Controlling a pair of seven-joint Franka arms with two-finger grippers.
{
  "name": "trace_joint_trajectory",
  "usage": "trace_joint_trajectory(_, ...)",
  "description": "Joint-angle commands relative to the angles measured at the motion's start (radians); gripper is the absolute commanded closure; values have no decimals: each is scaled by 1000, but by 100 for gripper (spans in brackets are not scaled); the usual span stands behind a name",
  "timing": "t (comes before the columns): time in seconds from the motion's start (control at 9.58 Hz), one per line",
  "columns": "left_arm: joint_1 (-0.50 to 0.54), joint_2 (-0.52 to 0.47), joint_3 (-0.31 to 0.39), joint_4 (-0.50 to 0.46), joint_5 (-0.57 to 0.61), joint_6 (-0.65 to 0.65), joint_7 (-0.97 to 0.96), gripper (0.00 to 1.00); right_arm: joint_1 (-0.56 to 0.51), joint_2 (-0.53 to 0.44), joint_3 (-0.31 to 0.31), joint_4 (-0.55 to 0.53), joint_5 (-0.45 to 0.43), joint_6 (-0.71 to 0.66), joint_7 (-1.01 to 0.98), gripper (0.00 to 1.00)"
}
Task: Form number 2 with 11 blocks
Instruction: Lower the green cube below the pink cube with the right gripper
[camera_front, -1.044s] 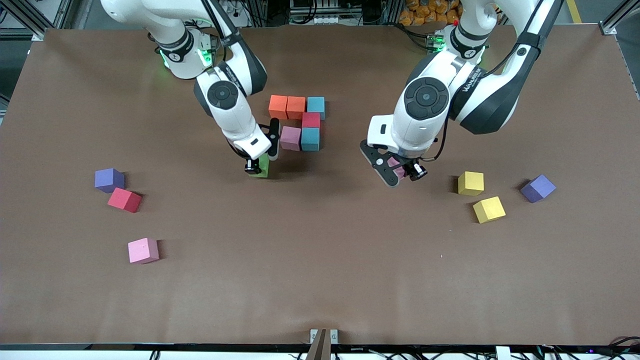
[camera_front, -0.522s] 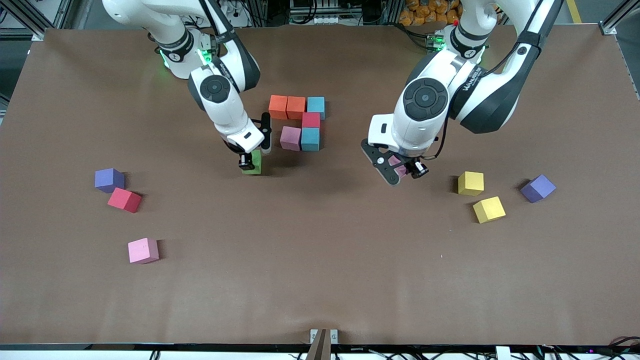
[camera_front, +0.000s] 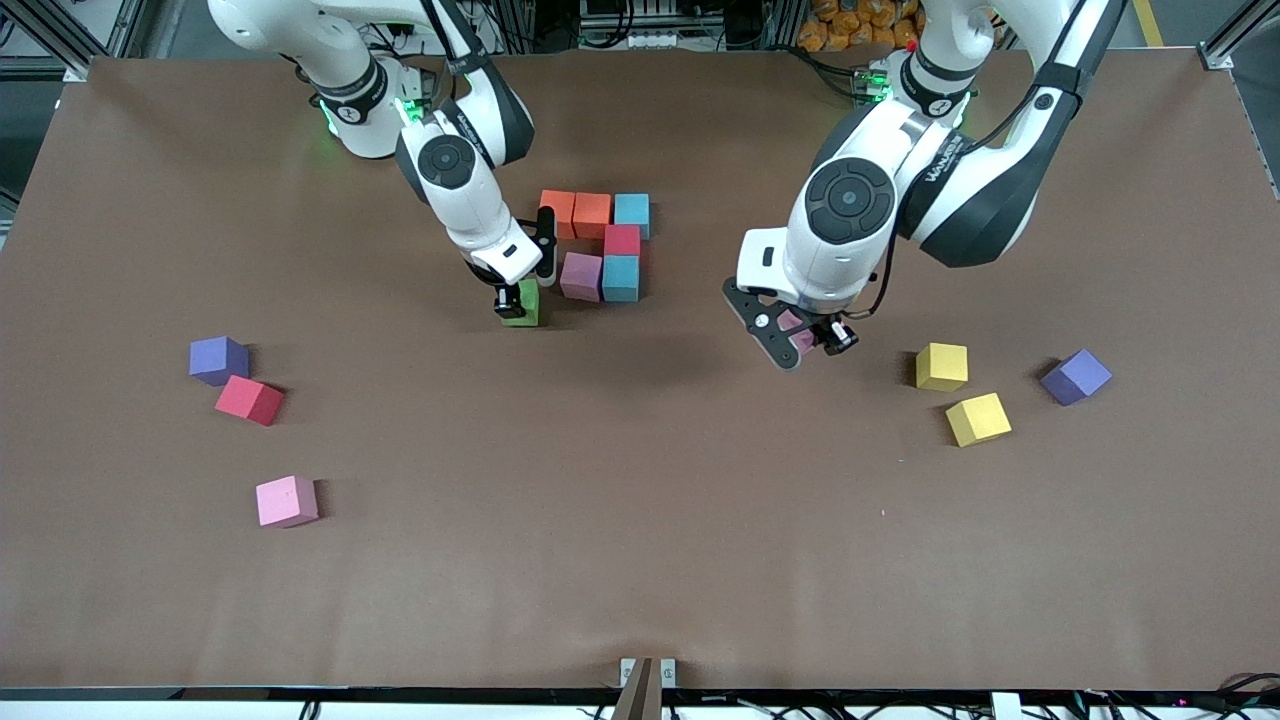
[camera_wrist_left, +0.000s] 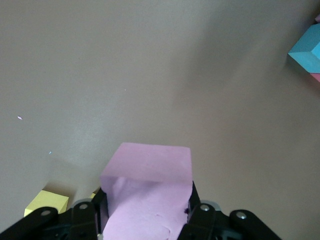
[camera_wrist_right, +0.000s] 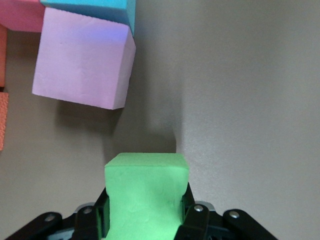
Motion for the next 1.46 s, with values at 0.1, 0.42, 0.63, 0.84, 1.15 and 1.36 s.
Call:
trace_joint_trajectory(0.1,11,-12,-8,-5,-16,-40,-4,100,77,-52,-19,-70,117,37,-20,78)
trace_joint_trajectory(0.42,23,-15,-8,-11,-14,-44,-4,100,119,-49,-19,-82,177,59,-21,79)
trace_joint_trajectory(0.63,23,-15,-16,-16,-14,-44,-4,100,132,-48,-19,-82,204,59,-20,79)
trace_joint_trajectory(0.84,23,-15,-16,-16,-13,-44,-4,100,148,-43,-19,-82,229,68,-20,79)
trace_joint_trajectory(1.15,23,-14,-16,-18,-10,-44,-2,100,151,-37,-19,-82,232,83,-20,79)
trace_joint_trajectory(1.36,23,-11,-16,-18,-7,-44,-2,100,151,-26,-19,-82,232,102,-21,80)
